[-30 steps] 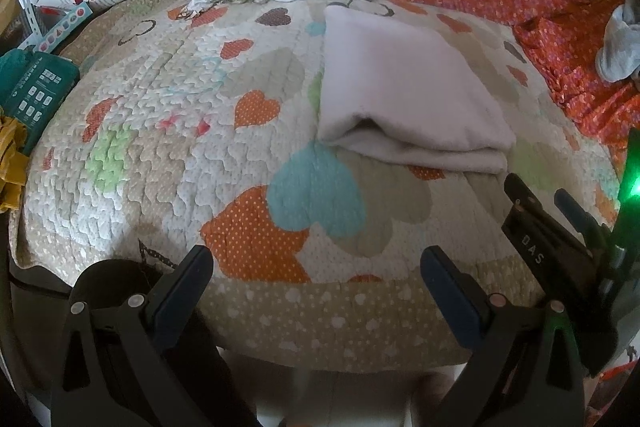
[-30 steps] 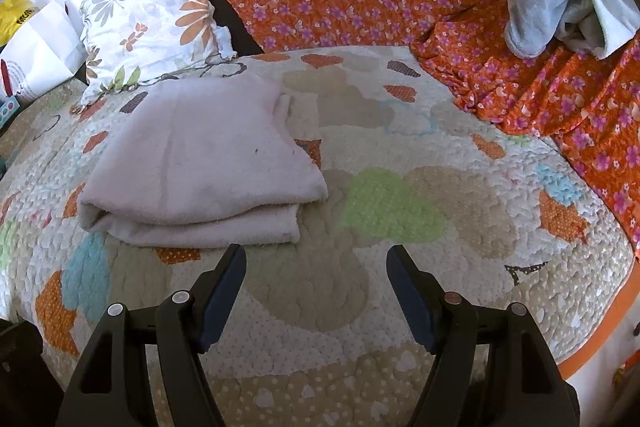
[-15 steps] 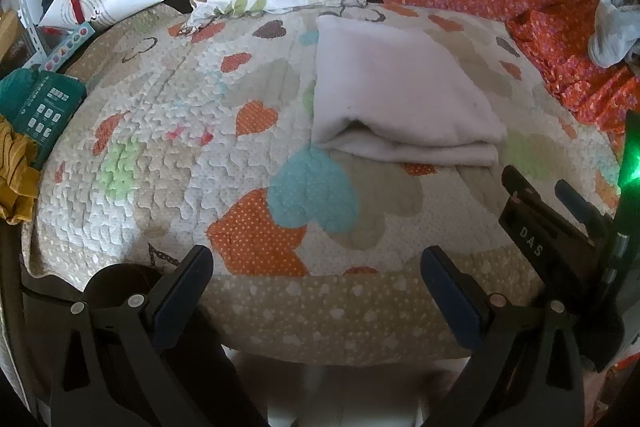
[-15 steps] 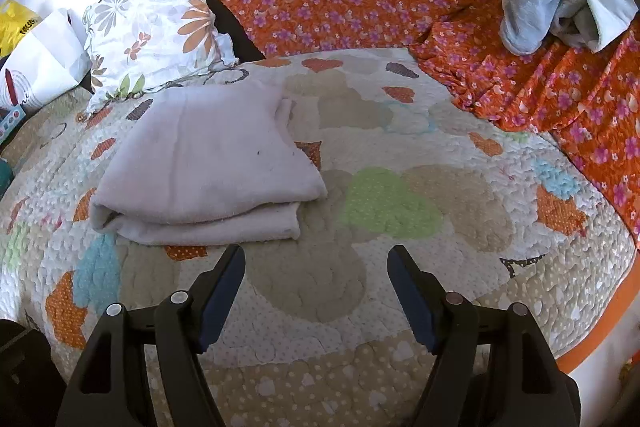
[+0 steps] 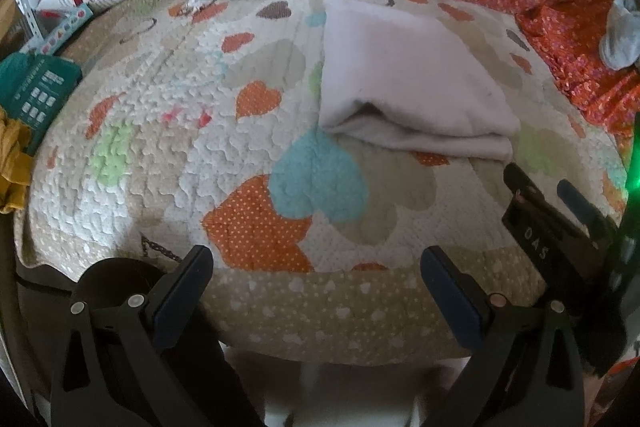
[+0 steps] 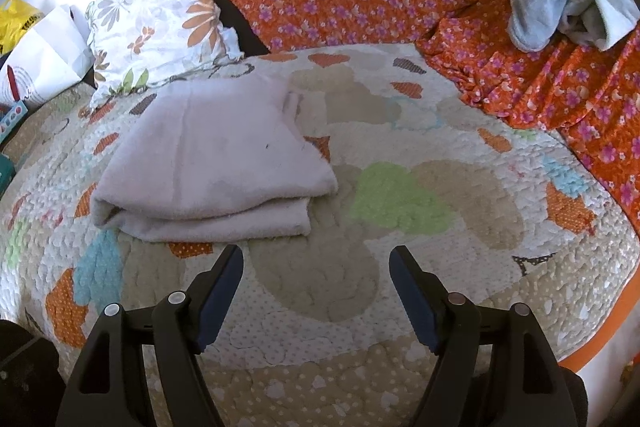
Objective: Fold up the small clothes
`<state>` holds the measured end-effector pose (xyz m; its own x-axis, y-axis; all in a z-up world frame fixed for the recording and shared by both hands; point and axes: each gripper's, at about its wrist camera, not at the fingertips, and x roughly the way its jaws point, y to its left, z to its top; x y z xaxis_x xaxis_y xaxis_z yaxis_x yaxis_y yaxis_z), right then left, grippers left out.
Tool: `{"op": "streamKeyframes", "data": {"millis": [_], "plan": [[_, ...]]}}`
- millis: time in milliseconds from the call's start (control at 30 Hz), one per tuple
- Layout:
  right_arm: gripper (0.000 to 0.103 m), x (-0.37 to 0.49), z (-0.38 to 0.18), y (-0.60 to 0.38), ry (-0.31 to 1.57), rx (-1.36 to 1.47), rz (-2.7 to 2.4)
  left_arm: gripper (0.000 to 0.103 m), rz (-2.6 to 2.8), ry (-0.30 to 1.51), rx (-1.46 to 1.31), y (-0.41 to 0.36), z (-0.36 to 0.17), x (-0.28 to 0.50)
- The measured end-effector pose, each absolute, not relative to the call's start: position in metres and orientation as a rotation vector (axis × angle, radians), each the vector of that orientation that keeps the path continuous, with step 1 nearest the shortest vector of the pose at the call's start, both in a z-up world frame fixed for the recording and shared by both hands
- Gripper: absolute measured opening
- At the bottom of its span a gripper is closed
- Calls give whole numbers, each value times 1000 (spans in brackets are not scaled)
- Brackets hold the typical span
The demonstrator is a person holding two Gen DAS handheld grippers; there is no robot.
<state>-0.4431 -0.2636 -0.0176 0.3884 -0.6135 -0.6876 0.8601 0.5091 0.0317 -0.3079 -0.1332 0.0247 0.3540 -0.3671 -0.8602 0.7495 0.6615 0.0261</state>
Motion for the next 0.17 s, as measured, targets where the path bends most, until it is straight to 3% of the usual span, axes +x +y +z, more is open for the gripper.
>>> {"op": "streamKeyframes", "data": {"millis": [167], "plan": [[80, -437, -26, -268, 703, 416, -972, 103, -766, 996, 454, -143, 15, -299]]}}
